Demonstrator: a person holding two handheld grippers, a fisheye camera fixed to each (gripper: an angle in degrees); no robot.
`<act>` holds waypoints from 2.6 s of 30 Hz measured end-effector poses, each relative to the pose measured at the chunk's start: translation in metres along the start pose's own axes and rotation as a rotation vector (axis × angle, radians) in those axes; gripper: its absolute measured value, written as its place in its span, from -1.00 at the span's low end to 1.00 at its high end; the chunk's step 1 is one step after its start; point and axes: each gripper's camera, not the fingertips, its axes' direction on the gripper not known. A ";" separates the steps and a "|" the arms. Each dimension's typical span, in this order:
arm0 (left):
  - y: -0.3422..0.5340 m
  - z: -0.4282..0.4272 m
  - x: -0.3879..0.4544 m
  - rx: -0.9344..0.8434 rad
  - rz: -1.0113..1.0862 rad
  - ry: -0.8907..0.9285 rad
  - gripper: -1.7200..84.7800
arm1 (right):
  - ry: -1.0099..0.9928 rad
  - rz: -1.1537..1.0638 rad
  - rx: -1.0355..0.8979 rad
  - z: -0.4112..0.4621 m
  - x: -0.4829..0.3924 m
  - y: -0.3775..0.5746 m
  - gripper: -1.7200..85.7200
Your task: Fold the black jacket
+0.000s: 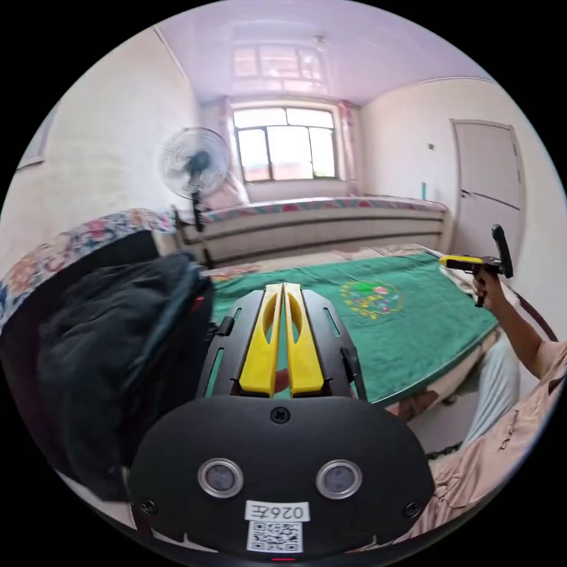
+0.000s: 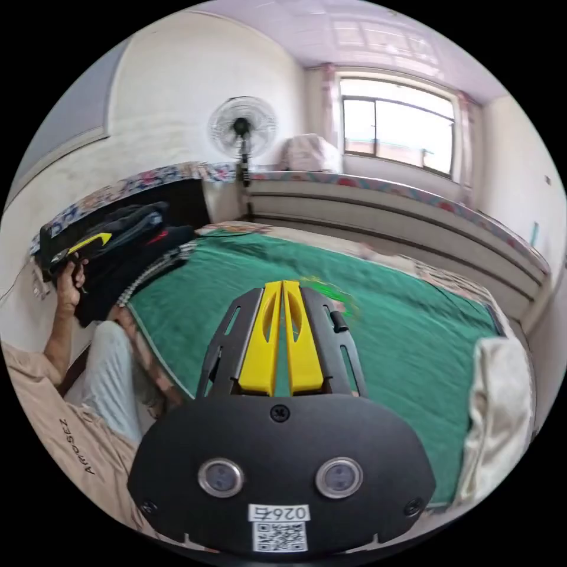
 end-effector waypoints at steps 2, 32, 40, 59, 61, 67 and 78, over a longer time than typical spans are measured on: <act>0.050 -0.082 -0.015 0.142 -0.062 -0.170 -0.98 | -0.117 -0.075 -0.005 0.037 -0.052 -0.001 -0.98; 0.026 -0.205 -0.029 0.247 0.104 -0.357 -0.95 | -0.275 -0.590 -0.039 0.433 -0.277 0.294 -0.65; -0.013 -0.202 -0.053 0.249 0.080 -0.348 -0.96 | 0.026 -0.751 -0.005 0.569 -0.286 0.306 -0.60; -0.076 -0.322 -0.003 0.696 0.105 -0.144 -0.96 | 0.254 -0.693 0.316 0.458 -0.162 0.286 -0.92; -0.074 -0.328 0.005 0.730 0.108 -0.063 -0.96 | 0.317 -0.702 0.360 0.425 -0.136 0.301 -0.92; -0.077 -0.316 0.047 0.768 0.158 0.156 -0.96 | 0.531 -0.702 0.364 0.339 -0.045 0.363 -0.92; -0.089 -0.179 0.132 0.615 0.234 0.578 -0.96 | 0.782 -0.583 0.040 0.283 0.110 0.452 -0.92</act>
